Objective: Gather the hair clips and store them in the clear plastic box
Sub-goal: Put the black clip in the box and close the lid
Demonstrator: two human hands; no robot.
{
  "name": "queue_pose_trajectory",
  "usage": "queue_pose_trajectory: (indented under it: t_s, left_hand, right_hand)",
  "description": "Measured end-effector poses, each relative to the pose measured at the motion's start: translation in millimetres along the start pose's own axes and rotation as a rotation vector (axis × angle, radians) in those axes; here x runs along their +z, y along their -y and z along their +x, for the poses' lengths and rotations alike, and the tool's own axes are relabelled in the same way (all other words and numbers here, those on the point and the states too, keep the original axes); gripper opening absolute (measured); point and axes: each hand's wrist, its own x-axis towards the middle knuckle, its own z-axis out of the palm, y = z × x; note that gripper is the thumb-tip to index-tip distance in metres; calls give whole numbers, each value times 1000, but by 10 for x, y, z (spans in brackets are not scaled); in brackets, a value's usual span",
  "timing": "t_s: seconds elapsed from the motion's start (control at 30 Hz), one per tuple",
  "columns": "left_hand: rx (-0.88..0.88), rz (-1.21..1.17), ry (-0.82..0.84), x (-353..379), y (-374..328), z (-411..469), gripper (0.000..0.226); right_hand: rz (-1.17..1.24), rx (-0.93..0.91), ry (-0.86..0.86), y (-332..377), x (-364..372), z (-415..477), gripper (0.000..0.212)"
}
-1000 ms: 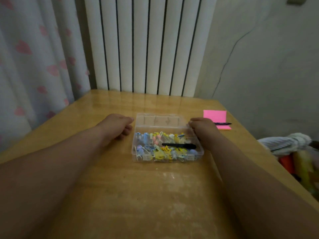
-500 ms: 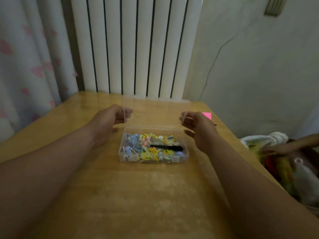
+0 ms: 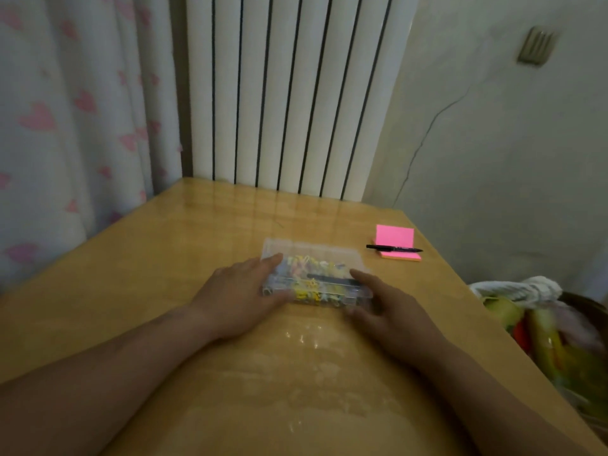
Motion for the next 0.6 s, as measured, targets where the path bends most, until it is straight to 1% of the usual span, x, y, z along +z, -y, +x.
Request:
queue_pose_trajectory:
  t_s: [0.07, 0.13, 0.2, 0.37, 0.47, 0.6]
  left_hand:
    - [53, 120, -30, 6, 43, -24, 89]
    - [79, 162, -58, -1, 105, -10, 88]
    - [74, 177, -64, -45, 199, 2, 87]
    - [4, 210, -65, -263, 659, 43, 83]
    - [-58, 242, -52, -449, 1064, 152, 79]
    - [-147, 247, -23, -653, 1598, 439, 77]
  right_hand:
    - [-74, -23, -58, 43, 84, 12, 64]
    - [-108, -36, -113, 106, 145, 84, 63]
    - [-148, -50, -118, 196, 213, 171, 63]
    - [-213, -101, -133, 609, 515, 520, 61]
    - [-249, -152, -142, 959, 765, 845, 59]
    - [-264, -160, -156, 1320, 1125, 1367, 59]
